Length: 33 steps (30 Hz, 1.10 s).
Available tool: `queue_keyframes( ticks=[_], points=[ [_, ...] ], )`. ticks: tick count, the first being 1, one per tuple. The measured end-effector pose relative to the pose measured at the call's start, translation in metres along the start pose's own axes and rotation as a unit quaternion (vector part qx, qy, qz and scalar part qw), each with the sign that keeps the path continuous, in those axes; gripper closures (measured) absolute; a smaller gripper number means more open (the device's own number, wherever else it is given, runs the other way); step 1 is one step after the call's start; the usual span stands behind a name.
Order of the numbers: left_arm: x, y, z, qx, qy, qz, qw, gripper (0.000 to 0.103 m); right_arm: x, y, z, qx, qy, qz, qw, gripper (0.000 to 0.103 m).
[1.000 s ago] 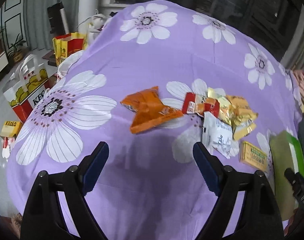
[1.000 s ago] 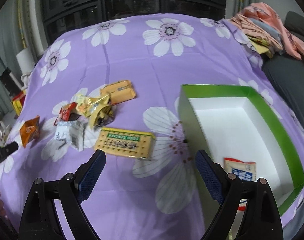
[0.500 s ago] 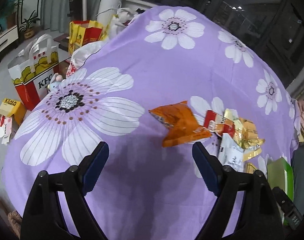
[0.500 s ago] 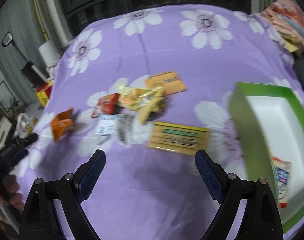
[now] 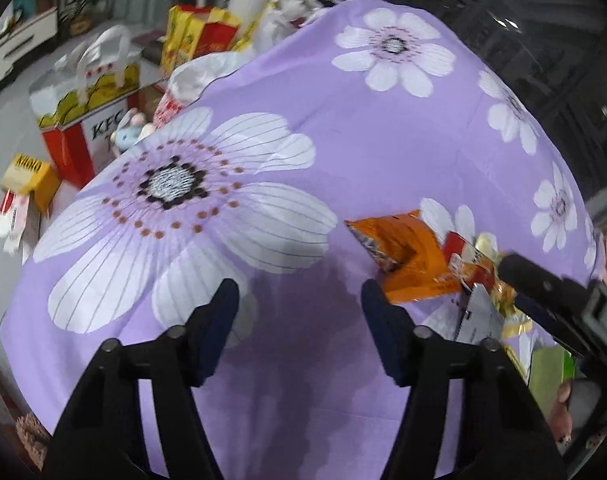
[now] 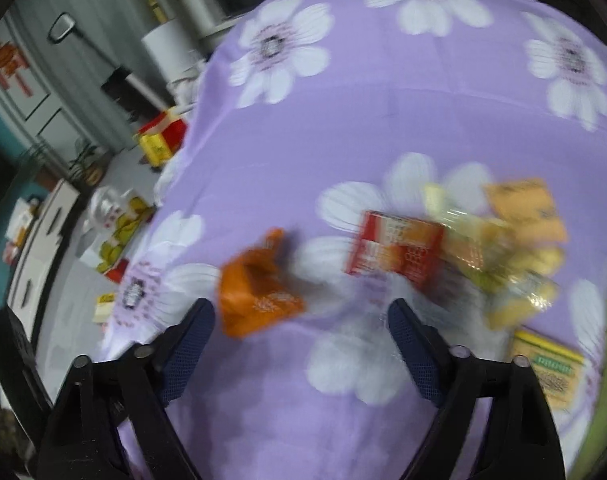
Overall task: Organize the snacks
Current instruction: 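Move the right gripper back to the orange chip bag, then grasp the orange chip bag with the right gripper and lift it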
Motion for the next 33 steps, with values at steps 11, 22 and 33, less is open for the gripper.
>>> queue_keyframes(
  ticks=[11,22,33],
  points=[
    [0.001,0.010,0.004,-0.030,0.014,-0.009,0.9994,0.046,0.073,0.035,-0.013,-0.037,0.065,0.005,0.997,0.052],
    [-0.001,-0.025,-0.013,0.021,0.024,-0.047,0.9984,0.046,-0.008,-0.001,-0.031,0.022,0.022,0.047,0.998,0.073],
    [-0.008,-0.087,-0.066,0.111,0.068,-0.117,0.9846,0.046,-0.075,-0.083,-0.106,0.087,0.043,-0.035,0.995,0.073]
  ],
)
Point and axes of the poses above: each gripper's, at about its wrist camera, not at the fingertips, and x roughly the way its jaws point, y to its left, z to its top, the point moved 8 cm from there along x, roughly the way its jaws point, and after that the axes turned 6 degrees about -y, right-handed, at the moved point
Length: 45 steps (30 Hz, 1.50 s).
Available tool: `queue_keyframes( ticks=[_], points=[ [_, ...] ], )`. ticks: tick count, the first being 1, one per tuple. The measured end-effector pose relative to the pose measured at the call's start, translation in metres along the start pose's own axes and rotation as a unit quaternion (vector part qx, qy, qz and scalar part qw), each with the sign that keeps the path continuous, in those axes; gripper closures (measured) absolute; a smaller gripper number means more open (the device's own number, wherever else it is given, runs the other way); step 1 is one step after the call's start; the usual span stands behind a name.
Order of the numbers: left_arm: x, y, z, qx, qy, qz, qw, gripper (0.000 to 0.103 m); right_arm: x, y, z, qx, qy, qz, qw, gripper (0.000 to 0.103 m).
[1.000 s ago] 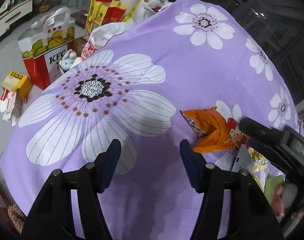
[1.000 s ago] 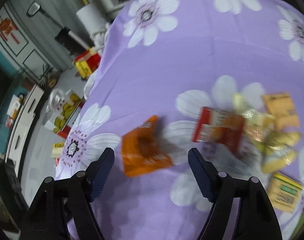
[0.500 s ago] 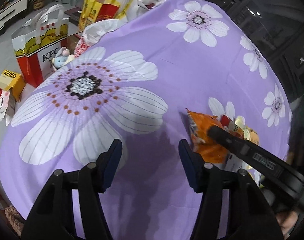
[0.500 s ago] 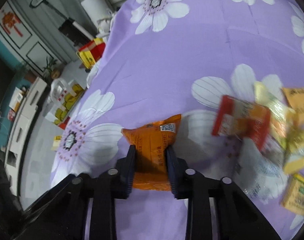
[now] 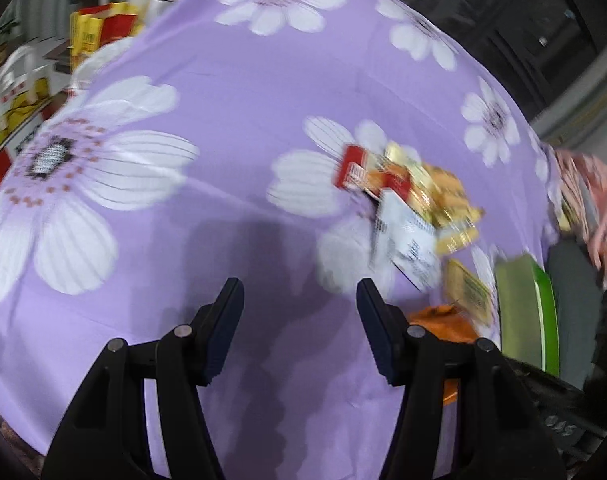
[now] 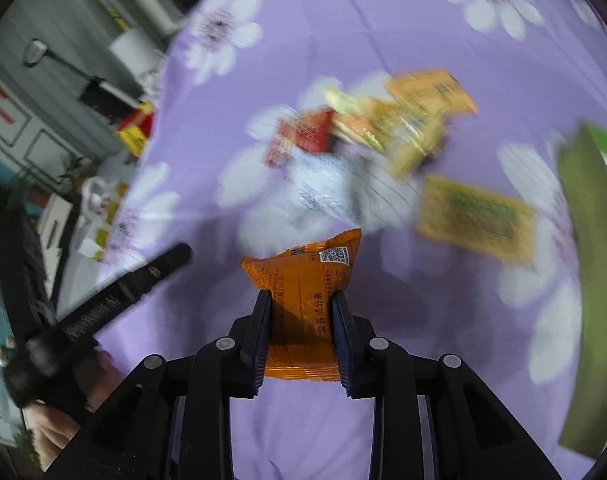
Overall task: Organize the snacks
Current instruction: 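Grasp the orange chip bag with the right gripper and lift it, then carry the orange chip bag into the box and open the right gripper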
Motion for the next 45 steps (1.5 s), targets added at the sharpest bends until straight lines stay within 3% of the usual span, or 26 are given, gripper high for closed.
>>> queue_keyframes(
  ticks=[3,7,10,13,20,30,33,39,45],
  points=[
    [0.005,-0.018,-0.014,0.018,0.020,-0.020,0.9994,0.046,0.004,-0.017,-0.005,0.041,0.009,0.021,0.999,0.071],
    [0.006,-0.046,-0.030,0.046,0.039,-0.044,0.9972,0.045,-0.008,-0.030,0.001,0.071,-0.011,0.055,0.996,0.045],
    [0.006,-0.062,-0.038,0.057,0.051,-0.070,0.9946,0.044,-0.019,-0.034,0.003,0.074,-0.034,0.067,0.994,0.040],
    [0.008,-0.079,-0.047,0.063,0.068,-0.098,0.9909,0.044,-0.021,-0.038,0.004,0.082,-0.037,0.078,0.993,0.040],
    [0.016,-0.100,-0.070,0.090,0.092,-0.125,0.9837,0.041,-0.005,-0.036,-0.002,0.103,-0.010,0.124,0.987,0.040],
    [0.024,-0.116,-0.092,0.115,0.122,-0.143,0.9754,0.043,0.022,-0.025,-0.015,0.092,0.031,0.130,0.987,0.040],
    [0.029,-0.118,-0.097,0.118,0.125,-0.139,0.9753,0.050,0.026,-0.023,-0.019,0.083,0.036,0.124,0.988,0.044],
    [0.018,-0.125,-0.091,0.123,0.097,-0.149,0.9764,0.051,0.013,-0.025,-0.013,0.073,0.006,0.109,0.991,0.050],
    [-0.001,-0.165,-0.078,0.149,0.050,-0.176,0.9717,0.052,-0.032,-0.039,0.008,0.075,-0.074,0.099,0.990,0.050]
  ],
)
Point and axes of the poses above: each gripper's, at about its wrist camera, not at the fingertips, and x roughly the way its jaws point, y to its left, z to its top, the point moved 8 cm from there along x, roughly the way its jaws point, and after that the axes turned 6 degrees about -y, right-handed, at the moved point
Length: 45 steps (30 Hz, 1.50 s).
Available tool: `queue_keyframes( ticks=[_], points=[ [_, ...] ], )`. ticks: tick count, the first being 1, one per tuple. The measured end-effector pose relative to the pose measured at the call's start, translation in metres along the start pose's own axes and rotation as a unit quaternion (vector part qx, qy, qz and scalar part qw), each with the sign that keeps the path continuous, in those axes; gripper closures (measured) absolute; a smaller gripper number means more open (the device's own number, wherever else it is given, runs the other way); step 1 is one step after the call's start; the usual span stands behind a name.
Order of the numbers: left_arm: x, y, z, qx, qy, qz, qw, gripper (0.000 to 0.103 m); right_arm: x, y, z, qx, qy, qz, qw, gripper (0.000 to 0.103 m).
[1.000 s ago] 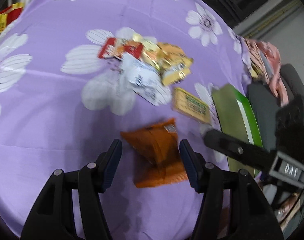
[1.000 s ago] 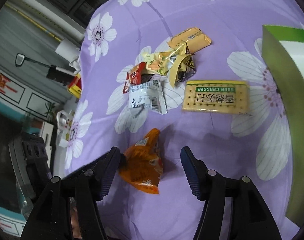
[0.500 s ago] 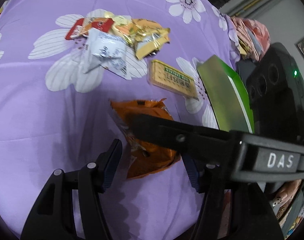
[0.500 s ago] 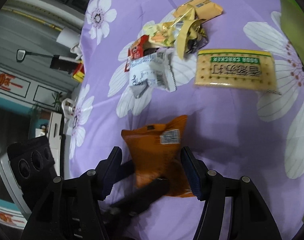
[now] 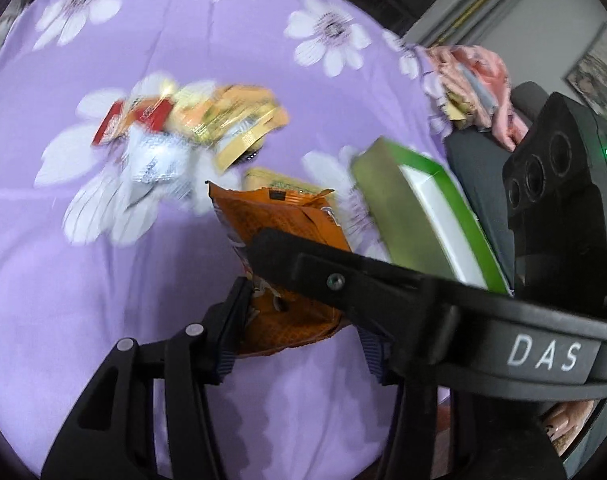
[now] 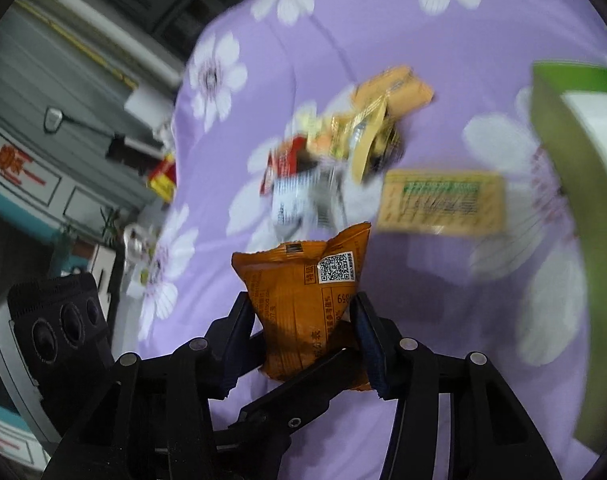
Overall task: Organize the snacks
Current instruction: 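Carry the orange chip bag into the box and open the right gripper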
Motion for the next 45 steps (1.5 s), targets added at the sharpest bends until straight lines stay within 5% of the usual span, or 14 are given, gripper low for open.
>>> queue_keyframes(
  ticks=[10,22,45],
  points=[
    [0.022,-0.078,0.021,0.080,-0.018,-0.035,0.9960,0.052,-0.075,-0.045,0.033,0.031,-0.099,-0.027,0.994,0.050],
    [0.072,-0.169,0.022,0.174,0.001,-0.086,0.9810,0.053,-0.146,-0.123,0.054,0.103,-0.188,-0.075,0.974,0.050],
    [0.140,-0.228,-0.009,0.221,0.069,-0.129,0.9641,0.058,-0.174,-0.219,0.042,0.219,-0.207,-0.129,0.945,0.054]
  ],
)
Point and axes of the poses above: each gripper's, at about its wrist camera, not at the fingertips, and x roughly the way its jaws point, y to its left, z to its top, the point moved 8 cm from there along x, roughly the way its jaws point, and after that the axes turned 6 degrees about -y, right-handed, at the moved point
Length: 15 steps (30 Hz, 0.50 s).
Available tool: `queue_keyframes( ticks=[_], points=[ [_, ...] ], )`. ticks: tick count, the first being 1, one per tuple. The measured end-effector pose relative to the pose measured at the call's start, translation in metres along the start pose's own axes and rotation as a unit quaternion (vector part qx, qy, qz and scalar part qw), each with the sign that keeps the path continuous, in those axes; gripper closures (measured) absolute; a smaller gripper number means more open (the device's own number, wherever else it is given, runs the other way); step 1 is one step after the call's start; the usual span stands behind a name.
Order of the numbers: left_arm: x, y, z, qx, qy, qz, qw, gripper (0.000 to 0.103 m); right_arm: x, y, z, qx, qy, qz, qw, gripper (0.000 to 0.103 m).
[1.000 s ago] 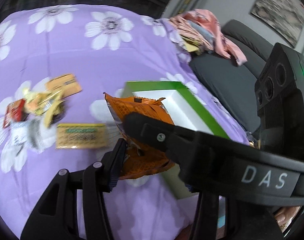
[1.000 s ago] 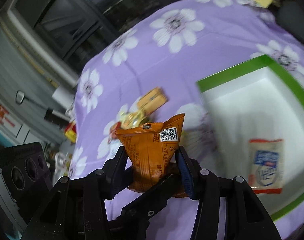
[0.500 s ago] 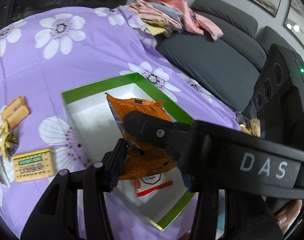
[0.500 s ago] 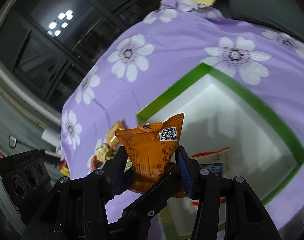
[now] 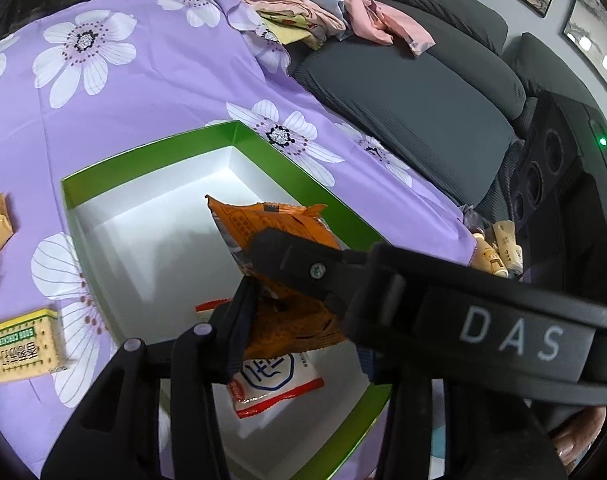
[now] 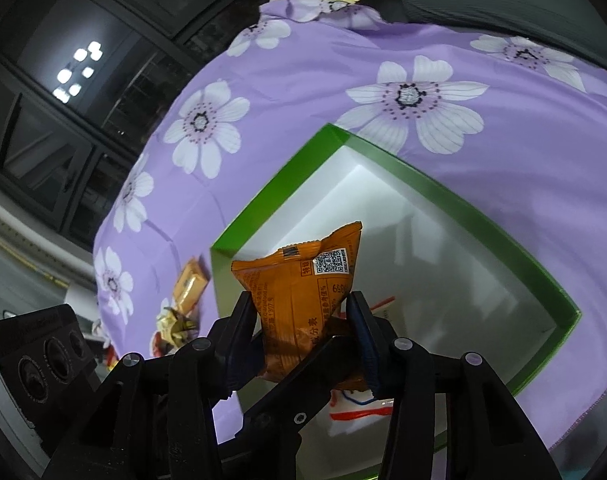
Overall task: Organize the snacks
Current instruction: 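Carry the orange chip bag into the box and open the right gripper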
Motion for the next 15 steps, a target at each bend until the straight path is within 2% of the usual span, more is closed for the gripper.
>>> queue_keyframes(
  ticks=[15],
  points=[
    [0.014,0.006,-0.009,-0.016,0.020,0.005,0.9997,0.062,0.011,-0.013,-0.002,0.010,0.013,-0.023,1.000,0.057]
  ],
)
Point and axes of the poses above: each gripper's, at about its wrist camera, not at the fingertips, and x roughly the way its jaws point, y to its left, z to its top, the point moved 8 cm from there along x, roughly the way its jaws point, and after that the axes turned 6 degrees about -y, right-handed, at the moved point
